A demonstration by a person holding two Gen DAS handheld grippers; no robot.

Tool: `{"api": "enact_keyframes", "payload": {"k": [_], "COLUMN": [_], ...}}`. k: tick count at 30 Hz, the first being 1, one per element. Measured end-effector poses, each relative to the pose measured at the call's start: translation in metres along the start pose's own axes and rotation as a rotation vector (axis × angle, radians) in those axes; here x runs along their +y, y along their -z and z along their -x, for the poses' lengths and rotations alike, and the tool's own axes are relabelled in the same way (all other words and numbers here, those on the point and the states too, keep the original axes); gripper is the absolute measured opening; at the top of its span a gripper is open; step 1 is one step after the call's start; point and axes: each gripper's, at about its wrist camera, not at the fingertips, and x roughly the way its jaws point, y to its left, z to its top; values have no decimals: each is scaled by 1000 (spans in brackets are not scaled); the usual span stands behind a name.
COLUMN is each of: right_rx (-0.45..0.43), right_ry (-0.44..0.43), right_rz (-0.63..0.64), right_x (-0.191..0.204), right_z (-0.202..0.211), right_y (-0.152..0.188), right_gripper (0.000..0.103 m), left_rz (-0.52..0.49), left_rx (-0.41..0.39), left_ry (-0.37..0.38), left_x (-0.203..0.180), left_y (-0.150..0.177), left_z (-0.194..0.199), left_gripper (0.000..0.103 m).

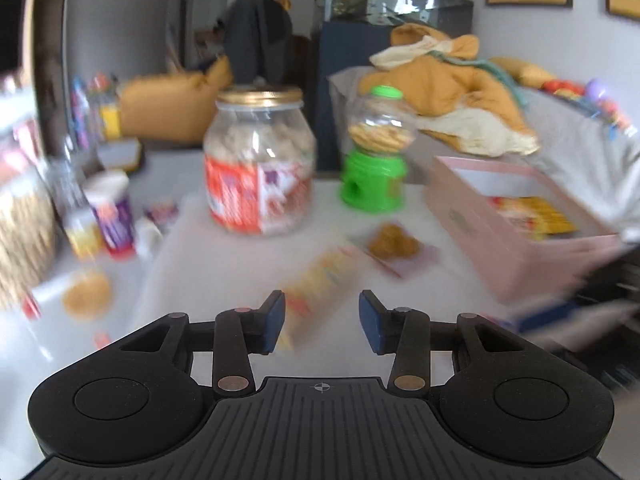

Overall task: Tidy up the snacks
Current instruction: 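Grasp the cream stick snack with the left tool while the right grasps the round cake packet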

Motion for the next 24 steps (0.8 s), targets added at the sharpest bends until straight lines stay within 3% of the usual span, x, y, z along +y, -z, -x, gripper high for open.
{"api": "enact_keyframes", "payload": {"k": [2, 6, 9, 12, 16, 21, 24], "right_rx": [-11, 9, -20, -41, -82, -151, -152], "right_ry": [11, -7, -15, -26, -16, 8, 19], "right_rz": [-5, -40, -53, -47, -41, -73, -66], "right_x": [-2, -12, -20, -24, -19, -14, -9], "right_z": [-1, -9, -7, -6, -6, -10, -14], "right_y": [6, 19, 26, 31, 38, 45, 44], "right_gripper": [53, 63, 68, 69, 75, 86, 94], "left_rz": [-14, -35, -76, -95, -71, -68, -54], "left_rx": [15, 124, 143, 143, 150, 169, 171], "left_ry": [-42, -28, -49, -32, 38, -62, -60], "left_x": [-4, -11, -17, -19, -14, -17, -16], "left_y": [-11, -18, -10, -3, 15, 41, 50], "left_z": [-23, -65, -73, -63, -36, 9, 24], "left_gripper": [46, 50, 50, 36, 34, 34, 34]}}
